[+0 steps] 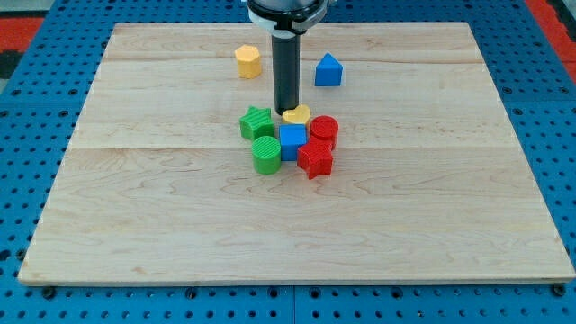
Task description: Drag the blue triangle into the group of blocks
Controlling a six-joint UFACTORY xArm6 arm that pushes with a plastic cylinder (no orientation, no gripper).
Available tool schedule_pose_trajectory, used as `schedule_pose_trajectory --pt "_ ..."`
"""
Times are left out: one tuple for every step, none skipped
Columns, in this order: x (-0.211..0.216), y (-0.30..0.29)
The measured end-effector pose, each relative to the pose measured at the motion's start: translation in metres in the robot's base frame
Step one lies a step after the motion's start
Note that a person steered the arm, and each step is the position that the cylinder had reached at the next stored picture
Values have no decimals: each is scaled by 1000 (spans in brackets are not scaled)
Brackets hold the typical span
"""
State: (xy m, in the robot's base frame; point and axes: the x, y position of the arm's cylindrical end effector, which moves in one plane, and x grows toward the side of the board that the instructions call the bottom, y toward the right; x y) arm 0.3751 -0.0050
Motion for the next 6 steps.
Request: schedule_pose_trajectory --pt "-24 48" --pt "-31 152" --pt "-58 194" --pt "-79 121" --pt "-80 37" --pt "-83 -22"
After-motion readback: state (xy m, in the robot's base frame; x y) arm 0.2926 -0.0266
